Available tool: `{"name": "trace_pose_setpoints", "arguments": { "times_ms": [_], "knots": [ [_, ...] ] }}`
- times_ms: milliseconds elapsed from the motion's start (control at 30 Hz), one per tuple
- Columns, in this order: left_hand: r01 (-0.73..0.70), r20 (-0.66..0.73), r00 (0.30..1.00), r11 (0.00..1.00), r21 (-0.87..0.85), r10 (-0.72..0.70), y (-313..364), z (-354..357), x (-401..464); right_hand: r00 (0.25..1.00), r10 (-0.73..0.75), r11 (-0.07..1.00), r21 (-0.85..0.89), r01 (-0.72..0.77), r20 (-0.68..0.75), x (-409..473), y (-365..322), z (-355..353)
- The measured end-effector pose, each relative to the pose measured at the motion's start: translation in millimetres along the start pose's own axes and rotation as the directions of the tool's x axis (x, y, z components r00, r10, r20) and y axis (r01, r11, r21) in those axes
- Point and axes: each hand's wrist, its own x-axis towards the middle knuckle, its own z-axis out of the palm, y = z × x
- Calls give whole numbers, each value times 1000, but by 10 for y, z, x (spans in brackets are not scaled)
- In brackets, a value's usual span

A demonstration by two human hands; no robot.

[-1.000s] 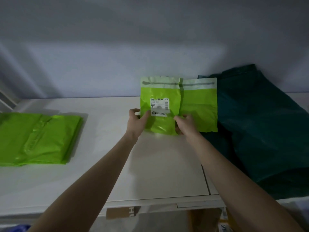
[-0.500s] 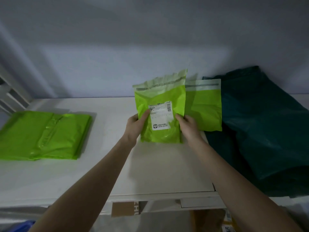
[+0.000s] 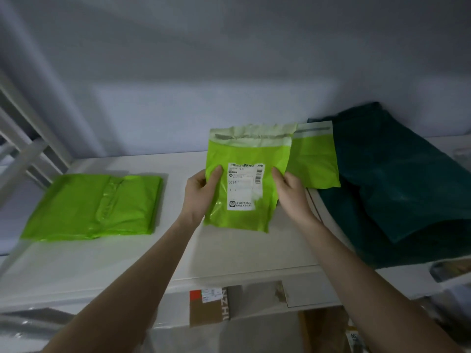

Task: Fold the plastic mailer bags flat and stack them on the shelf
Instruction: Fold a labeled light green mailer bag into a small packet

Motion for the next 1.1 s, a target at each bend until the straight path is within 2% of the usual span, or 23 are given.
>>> {"name": "trace_pose_setpoints", "arguments": {
  "times_ms": [167, 300, 467, 633, 867, 933, 1033, 1100],
  "knots": [
    [50, -42, 998, 998, 46, -48, -38, -239, -156, 998, -57, 996, -75, 56, -11, -261, -71, 157],
    [115, -94, 990, 990, 76, -108, -153, -394, -233, 999, -33, 986, -161, 33, 3, -426, -70, 276],
    [129, -99, 989, 968, 215, -109, -330, -469, -318, 1000, -13, 961, -275, 18, 18, -505, 27, 376],
    [158, -57, 987, 942, 297, -148, -509, -429, -280, 996, 69, 927, -373, -40, 65, -433, 186, 399],
    [215, -105, 977, 845, 489, -188, -599, -341, -61, 985, 158, 894, -435, -110, 76, -201, 396, 433],
    [172, -101, 985, 778, 604, -140, -635, -344, 4, 990, 126, 858, -509, -72, 71, -134, 442, 416],
    [96, -98, 995, 694, 714, -37, -674, -305, 60, 995, 79, 714, -700, -11, 64, -27, 486, 406],
    [53, -86, 996, 657, 752, 18, -696, -269, 88, 997, 55, 653, -757, 7, 57, 43, 528, 407]
  ]
}}
